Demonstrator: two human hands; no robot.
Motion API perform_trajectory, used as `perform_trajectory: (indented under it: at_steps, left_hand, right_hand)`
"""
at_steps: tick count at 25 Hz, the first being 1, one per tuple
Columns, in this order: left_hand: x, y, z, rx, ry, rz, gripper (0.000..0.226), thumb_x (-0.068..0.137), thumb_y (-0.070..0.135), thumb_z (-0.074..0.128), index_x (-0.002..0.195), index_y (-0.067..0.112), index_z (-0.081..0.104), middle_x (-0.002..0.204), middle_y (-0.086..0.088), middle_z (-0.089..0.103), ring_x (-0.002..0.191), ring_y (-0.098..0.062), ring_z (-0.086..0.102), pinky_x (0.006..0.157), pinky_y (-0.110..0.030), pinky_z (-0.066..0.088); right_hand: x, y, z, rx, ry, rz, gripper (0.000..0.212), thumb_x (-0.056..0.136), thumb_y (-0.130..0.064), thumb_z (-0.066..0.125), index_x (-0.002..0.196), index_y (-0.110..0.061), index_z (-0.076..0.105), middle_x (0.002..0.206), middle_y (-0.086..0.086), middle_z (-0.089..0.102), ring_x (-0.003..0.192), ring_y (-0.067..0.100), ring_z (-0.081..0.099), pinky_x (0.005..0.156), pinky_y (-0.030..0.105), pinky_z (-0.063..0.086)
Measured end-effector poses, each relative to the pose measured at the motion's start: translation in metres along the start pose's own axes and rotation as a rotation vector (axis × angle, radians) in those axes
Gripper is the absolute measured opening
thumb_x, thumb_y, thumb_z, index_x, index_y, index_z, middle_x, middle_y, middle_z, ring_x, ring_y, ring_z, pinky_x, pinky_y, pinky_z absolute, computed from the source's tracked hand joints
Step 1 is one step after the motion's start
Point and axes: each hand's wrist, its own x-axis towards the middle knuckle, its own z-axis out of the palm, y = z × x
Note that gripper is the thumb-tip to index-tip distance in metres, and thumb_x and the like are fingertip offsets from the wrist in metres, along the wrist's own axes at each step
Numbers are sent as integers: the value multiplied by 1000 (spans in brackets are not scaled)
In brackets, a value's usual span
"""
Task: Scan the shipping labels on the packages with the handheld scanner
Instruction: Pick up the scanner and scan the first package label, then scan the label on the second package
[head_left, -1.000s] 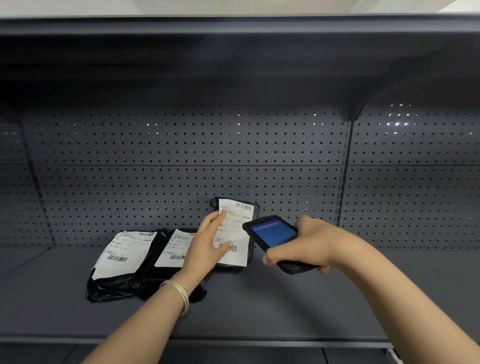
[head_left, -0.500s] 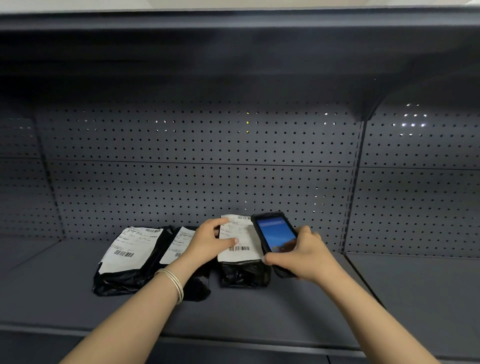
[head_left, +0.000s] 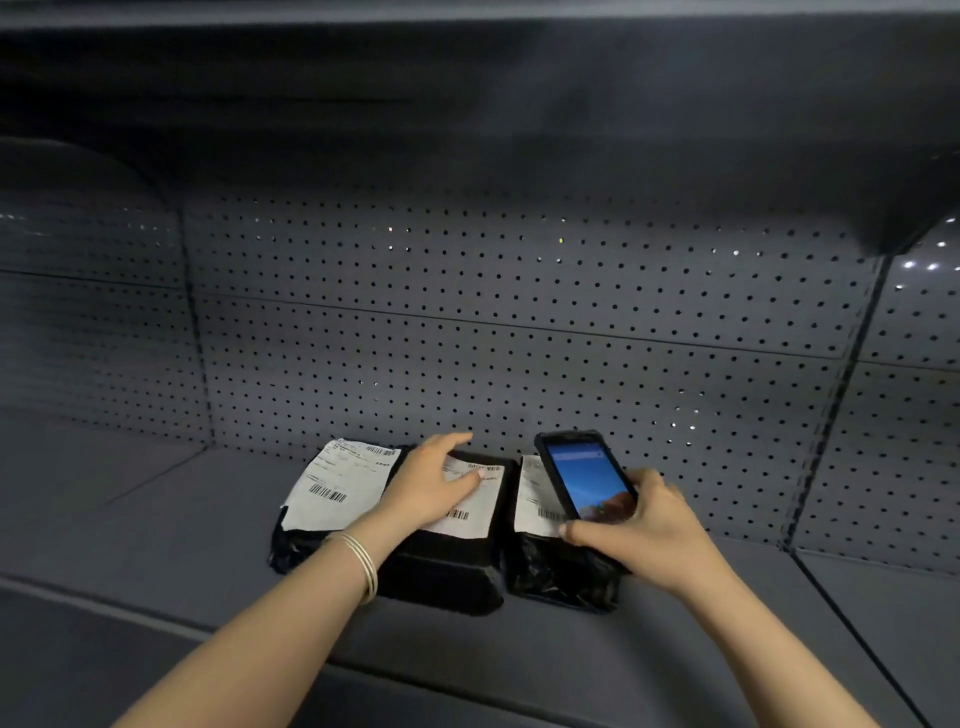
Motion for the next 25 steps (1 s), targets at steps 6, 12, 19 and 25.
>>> perform_trajectory:
  at_steps: [6, 12, 19, 25]
  left_hand:
    - [21, -58, -32, 251, -84, -52, 54, 87, 45, 55, 134, 22, 46, 139, -5, 48, 130, -24, 39, 105, -38, 33]
    - [52, -71, -20, 301, -160, -35, 26, 86, 44, 55, 84, 18, 57, 117, -6, 53, 119, -27, 40, 100, -41, 36]
    - [61, -77, -12, 26, -148, 90, 21, 91, 23, 54, 75, 12, 48, 111, -3, 51, 98, -17, 50, 83, -26, 37]
    - [56, -64, -17, -182, -39, 183, 23, 93, 28, 50, 76, 13, 48, 128, 2, 54, 114, -14, 52, 97, -39, 46]
  right_hand:
    - [9, -39, 41, 2, 37, 22, 62, 41, -49, 83, 90, -29, 50, 99, -4, 71, 111, 17, 61, 92, 41, 57]
    - [16, -60, 68, -13, 131, 48, 53, 58, -37, 90, 86, -33, 45, 104, 0, 70, 113, 14, 57, 91, 35, 52]
    - [16, -65, 75, -60, 181, 91, 59, 68, -28, 86, 114, -21, 50, 93, -9, 72, 120, 13, 48, 73, 22, 43]
    - [11, -74, 67, -80, 174, 108, 60, 61, -35, 88, 108, -26, 52, 104, -5, 69, 110, 8, 53, 69, 21, 44]
